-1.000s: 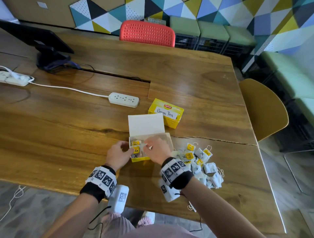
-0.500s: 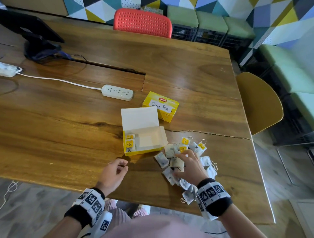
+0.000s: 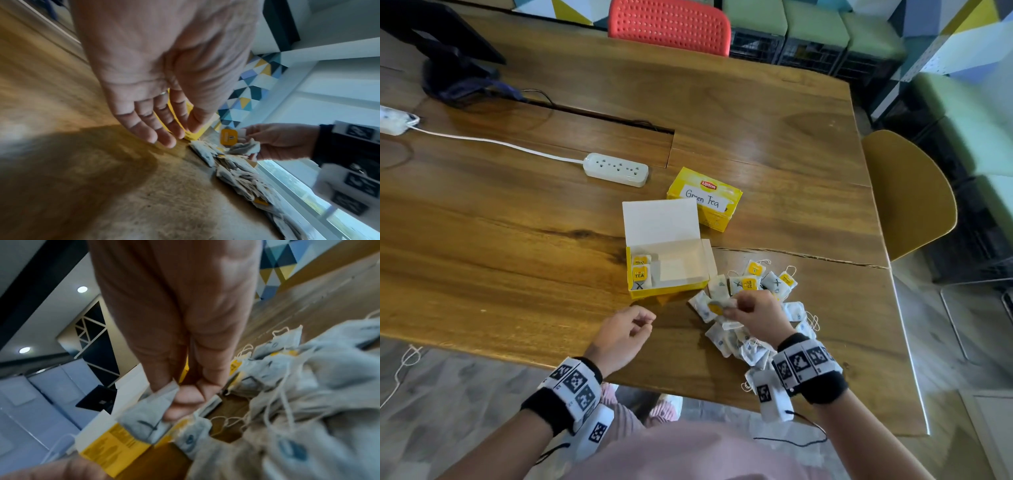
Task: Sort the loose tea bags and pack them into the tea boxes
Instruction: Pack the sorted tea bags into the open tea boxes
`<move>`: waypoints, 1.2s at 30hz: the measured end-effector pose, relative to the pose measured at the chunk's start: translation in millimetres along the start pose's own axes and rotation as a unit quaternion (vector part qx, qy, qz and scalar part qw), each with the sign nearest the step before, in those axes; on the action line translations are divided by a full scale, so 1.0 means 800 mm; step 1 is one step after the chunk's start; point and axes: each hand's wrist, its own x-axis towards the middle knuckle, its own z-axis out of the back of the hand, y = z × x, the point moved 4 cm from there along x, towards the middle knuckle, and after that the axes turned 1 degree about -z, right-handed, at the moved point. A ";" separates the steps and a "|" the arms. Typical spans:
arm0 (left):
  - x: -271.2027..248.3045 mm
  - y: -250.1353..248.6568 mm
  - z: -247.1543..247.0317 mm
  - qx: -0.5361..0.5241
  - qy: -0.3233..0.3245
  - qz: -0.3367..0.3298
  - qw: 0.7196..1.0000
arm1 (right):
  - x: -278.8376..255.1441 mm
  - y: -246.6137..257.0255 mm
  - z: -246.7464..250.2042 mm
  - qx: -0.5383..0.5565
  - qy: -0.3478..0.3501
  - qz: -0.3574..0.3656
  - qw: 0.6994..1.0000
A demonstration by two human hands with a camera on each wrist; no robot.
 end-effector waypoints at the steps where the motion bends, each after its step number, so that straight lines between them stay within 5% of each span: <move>1: 0.000 -0.011 -0.003 0.000 0.017 -0.012 1.000 | 0.000 0.003 -0.004 0.031 0.033 -0.014 0.999; 7: 0.007 -0.067 -0.018 -0.047 0.066 -0.093 0.992 | 0.001 0.041 -0.019 0.050 0.151 0.011 0.987; 15: 0.037 -0.071 -0.010 -0.013 0.023 -0.081 0.996 | -0.002 0.045 -0.013 0.141 0.138 -0.008 0.980; 20: 0.041 -0.056 -0.014 -0.033 0.112 0.009 0.993 | -0.004 0.032 0.001 0.207 0.133 -0.022 0.969; 25: 0.032 -0.075 -0.016 -0.055 0.182 -0.036 0.981 | -0.009 0.053 0.003 0.205 0.170 0.042 0.963; 28: 0.030 -0.086 -0.016 -0.136 0.193 -0.018 0.972 | -0.007 0.062 -0.005 0.101 0.128 0.088 0.983; 32: 0.029 -0.084 -0.013 -0.165 0.189 0.008 0.968 | -0.001 0.057 -0.007 0.100 0.058 0.074 0.991; 36: 0.027 -0.075 -0.011 -0.160 0.212 0.031 0.964 | -0.004 0.059 0.007 0.145 -0.100 0.091 0.980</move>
